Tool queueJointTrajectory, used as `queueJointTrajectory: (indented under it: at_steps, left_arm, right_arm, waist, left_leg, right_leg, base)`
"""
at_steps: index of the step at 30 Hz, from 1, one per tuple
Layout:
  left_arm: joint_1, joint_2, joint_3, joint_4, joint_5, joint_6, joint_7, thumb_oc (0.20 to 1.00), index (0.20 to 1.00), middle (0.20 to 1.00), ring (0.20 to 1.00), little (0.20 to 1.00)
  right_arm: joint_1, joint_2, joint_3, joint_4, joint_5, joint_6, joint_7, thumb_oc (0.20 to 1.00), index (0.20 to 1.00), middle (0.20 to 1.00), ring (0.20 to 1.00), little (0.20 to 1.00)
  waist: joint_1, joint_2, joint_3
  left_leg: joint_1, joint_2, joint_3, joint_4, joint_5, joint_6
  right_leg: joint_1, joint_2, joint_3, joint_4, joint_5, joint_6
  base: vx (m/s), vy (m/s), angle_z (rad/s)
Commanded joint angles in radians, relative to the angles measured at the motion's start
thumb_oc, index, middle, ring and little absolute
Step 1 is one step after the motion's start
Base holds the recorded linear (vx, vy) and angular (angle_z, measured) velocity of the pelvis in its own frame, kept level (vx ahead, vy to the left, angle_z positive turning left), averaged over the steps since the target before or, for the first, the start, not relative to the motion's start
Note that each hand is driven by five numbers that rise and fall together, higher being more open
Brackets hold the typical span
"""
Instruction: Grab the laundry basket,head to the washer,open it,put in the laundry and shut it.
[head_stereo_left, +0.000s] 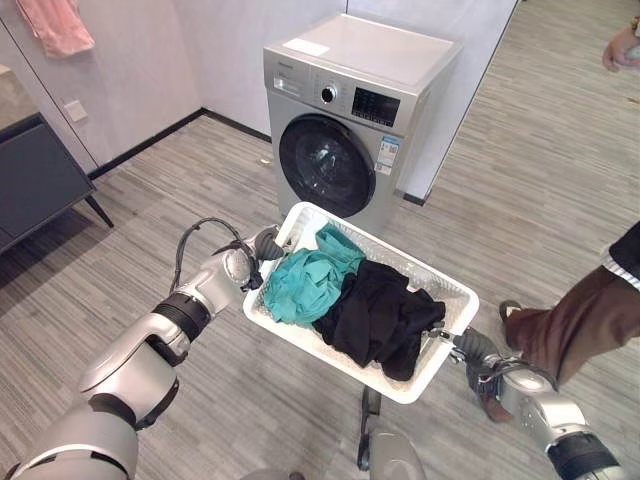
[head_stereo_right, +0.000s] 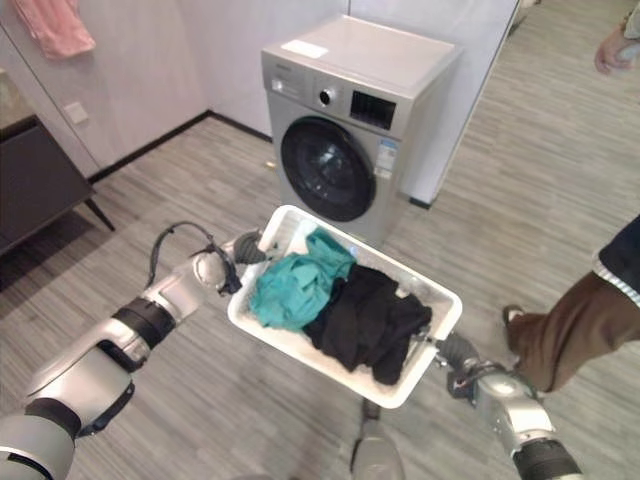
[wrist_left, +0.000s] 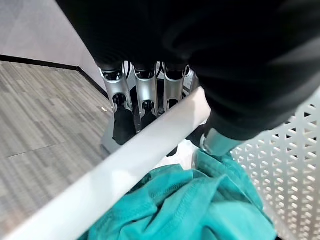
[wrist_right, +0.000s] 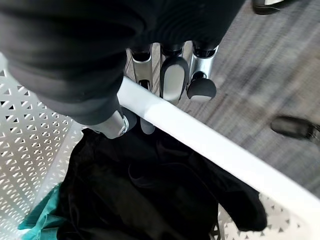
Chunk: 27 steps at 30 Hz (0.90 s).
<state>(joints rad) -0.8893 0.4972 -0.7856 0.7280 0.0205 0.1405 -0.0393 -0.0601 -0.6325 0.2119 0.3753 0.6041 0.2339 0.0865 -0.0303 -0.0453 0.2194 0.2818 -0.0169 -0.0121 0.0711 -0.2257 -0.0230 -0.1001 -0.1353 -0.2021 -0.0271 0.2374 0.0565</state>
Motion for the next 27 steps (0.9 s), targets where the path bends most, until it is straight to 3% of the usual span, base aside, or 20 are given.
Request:
queueJointTrajectory:
  at_steps: [1,3,5,6,8,9,10,12,14,16,17,18,19,20,23,27]
  left_arm:
    - [-0.076,-0.046,0.03,-0.037,0.019,-0.1,0.018,0.2,0.2,0.2,0.2,0.2]
    - [-0.056,-0.03,0.033,-0.053,0.008,-0.095,0.016,0.2,0.2,0.2,0.2,0.2]
    - [-0.055,-0.029,0.034,-0.054,0.008,-0.094,0.016,0.2,0.2,0.2,0.2,0.2]
    - [-0.054,-0.027,0.036,-0.056,0.001,-0.09,0.015,0.2,0.2,0.2,0.2,0.2]
    - [-0.052,0.006,0.041,-0.088,-0.026,-0.076,0.013,0.2,0.2,0.2,0.2,0.2]
    - [-0.051,0.007,0.041,-0.09,-0.026,-0.075,0.013,0.2,0.2,0.2,0.2,0.2]
    - [-0.047,0.014,0.047,-0.096,-0.031,-0.072,0.014,0.2,0.2,0.2,0.2,0.2]
    - [-0.049,0.021,0.044,-0.119,-0.042,-0.058,0.01,0.2,0.2,0.2,0.2,0.2]
    - [-0.062,0.008,0.039,-0.113,-0.044,-0.057,0.006,0.2,0.2,0.2,0.2,0.2]
    - [-0.067,0.0,0.033,-0.11,-0.048,-0.06,0.004,0.2,0.2,0.2,0.2,0.2]
    - [-0.069,-0.013,0.025,-0.094,-0.041,-0.071,0.007,0.2,0.2,0.2,0.2,0.2]
    - [-0.07,-0.013,0.024,-0.094,-0.041,-0.071,0.007,0.2,0.2,0.2,0.2,0.2]
    - [-0.071,-0.016,0.025,-0.094,-0.033,-0.078,0.015,0.2,0.2,0.2,0.2,0.2]
    - [-0.079,-0.033,0.015,-0.068,-0.025,-0.084,0.013,0.2,0.2,0.2,0.2,0.2]
    - [-0.084,-0.049,0.006,-0.049,-0.031,-0.09,0.017,0.2,0.2,0.2,0.2,0.2]
    - [-0.079,-0.069,0.003,-0.065,-0.063,-0.1,0.02,0.2,0.2,0.2,0.2,0.2]
  right_arm:
    - [-0.118,-0.024,-0.055,-0.066,0.036,-0.138,0.01,0.2,0.2,0.2,0.2,0.2]
    - [-0.112,-0.034,-0.051,-0.05,0.052,-0.142,0.008,0.2,0.2,0.2,0.2,0.2]
    - [-0.113,-0.034,-0.049,-0.049,0.052,-0.143,0.008,0.2,0.2,0.2,0.2,0.2]
    - [-0.116,-0.04,-0.048,-0.043,0.051,-0.143,0.005,0.2,0.2,0.2,0.2,0.2]
    - [-0.132,-0.06,-0.034,-0.028,0.06,-0.146,-0.007,0.2,0.2,0.2,0.2,0.2]
    - [-0.133,-0.06,-0.034,-0.028,0.06,-0.146,-0.007,0.2,0.2,0.2,0.2,0.2]
    - [-0.133,-0.062,-0.038,-0.022,0.065,-0.148,-0.012,0.2,0.2,0.2,0.2,0.2]
    - [-0.124,-0.06,-0.05,-0.01,0.075,-0.147,-0.031,0.2,0.2,0.2,0.2,0.2]
    - [-0.106,-0.061,-0.068,-0.018,0.069,-0.144,-0.038,0.2,0.2,0.2,0.2,0.2]
    - [-0.094,-0.063,-0.076,-0.025,0.059,-0.144,-0.037,0.2,0.2,0.2,0.2,0.2]
    - [-0.075,-0.063,-0.087,-0.036,0.044,-0.149,-0.04,0.2,0.2,0.2,0.2,0.2]
    - [-0.074,-0.062,-0.089,-0.036,0.043,-0.149,-0.04,0.2,0.2,0.2,0.2,0.2]
    - [-0.063,-0.059,-0.097,-0.048,0.031,-0.16,-0.044,0.2,0.2,0.2,0.2,0.2]
    - [-0.062,-0.057,-0.102,-0.032,0.037,-0.161,-0.043,0.2,0.2,0.2,0.2,0.2]
    - [-0.073,-0.047,-0.097,-0.021,0.043,-0.169,-0.043,0.2,0.2,0.2,0.2,0.2]
    - [-0.075,-0.03,-0.093,-0.005,0.037,-0.178,-0.048,0.2,0.2,0.2,0.2,0.2]
  waist:
    - [0.006,-0.022,-0.057]
    - [0.012,-0.021,-0.074]
    - [0.009,-0.02,-0.075]
    - [0.018,-0.026,-0.075]
    - [0.048,-0.058,-0.051]
    - [0.047,-0.056,-0.05]
    - [0.056,-0.064,-0.043]
    - [0.069,-0.082,-0.017]
    - [0.077,-0.086,0.003]
    - [0.081,-0.088,0.005]
    - [0.099,-0.079,0.02]
    - [0.099,-0.084,0.018]
    - [0.11,-0.075,0.025]
    - [0.101,-0.059,0.004]
    - [0.11,-0.062,0.001]
    - [0.113,-0.062,-0.007]
  left_leg:
    - [-0.024,0.16,0.064,0.088,0.063,-0.023]
    - [-0.04,0.219,0.048,0.165,0.14,-0.034]
    - [-0.044,0.222,0.045,0.17,0.137,-0.035]
    - [-0.068,0.243,0.036,0.236,0.193,-0.034]
    - [-0.206,0.262,-0.038,0.545,0.292,0.014]
    - [-0.211,0.264,-0.042,0.554,0.289,0.013]
    - [-0.24,0.274,-0.052,0.624,0.329,0.02]
    - [-0.329,0.345,-0.015,0.712,0.355,0.037]
    - [-0.395,0.314,0.026,0.645,0.287,0.033]
    - [-0.411,0.293,0.047,0.587,0.275,0.026]
    - [-0.476,0.198,0.069,0.399,0.266,-0.002]
    - [-0.475,0.193,0.072,0.388,0.276,-0.001]
    - [-0.493,0.165,0.076,0.305,0.298,-0.016]
    - [-0.426,0.166,0.097,0.196,0.285,-0.027]
    - [-0.416,0.133,0.045,0.206,0.286,-0.034]
    - [-0.358,0.122,0.062,0.156,0.26,-0.026]
  right_leg:
    - [0.011,-0.035,0.015,0.032,-0.109,0.123]
    - [0.051,0.026,-0.008,0.043,-0.16,0.081]
    - [0.051,0.029,-0.01,0.042,-0.16,0.079]
    - [0.073,0.048,-0.01,0.038,-0.175,0.062]
    - [0.143,0.116,0.016,0.021,-0.224,-0.012]
    - [0.143,0.119,0.015,0.021,-0.224,-0.013]
    - [0.159,0.131,0.02,0.021,-0.232,-0.029]
    - [0.201,0.154,0.0,0.012,-0.253,-0.063]
    - [0.233,0.149,-0.006,-0.003,-0.259,-0.051]
    - [0.241,0.14,-0.007,-0.007,-0.261,-0.041]
    - [0.253,0.13,-0.003,-0.007,-0.264,-0.024]
    - [0.249,0.125,-0.003,-0.007,-0.262,-0.024]
    - [0.258,0.126,-0.004,-0.01,-0.267,-0.018]
    - [0.259,0.135,-0.008,-0.002,-0.289,-0.005]
    - [0.268,0.119,-0.012,0.003,-0.296,-0.007]
    - [0.284,0.102,-0.028,0.006,-0.304,0.001]
  base:
    - [0.29,-0.336,0.09]
    - [0.25,-0.311,0.04]
    - [0.07,-0.117,0.07]
    - [0.17,-0.353,0.02]
    - [0.2,-0.49,-0.13]
    - [0.12,-0.31,-0.54]
    - [0.07,-0.194,-0.45]
    - [0.14,-0.31,-0.07]
    - [0.12,-0.077,0.22]
    - [0.09,0.093,0.15]
    - [0.09,0.132,-0.14]
    - [0.07,0.142,0.16]
    - [0.15,0.123,0.21]
    - [0.21,0.138,0.03]
    - [0.11,0.049,-0.31]
    - [0.1,0.064,0.0]
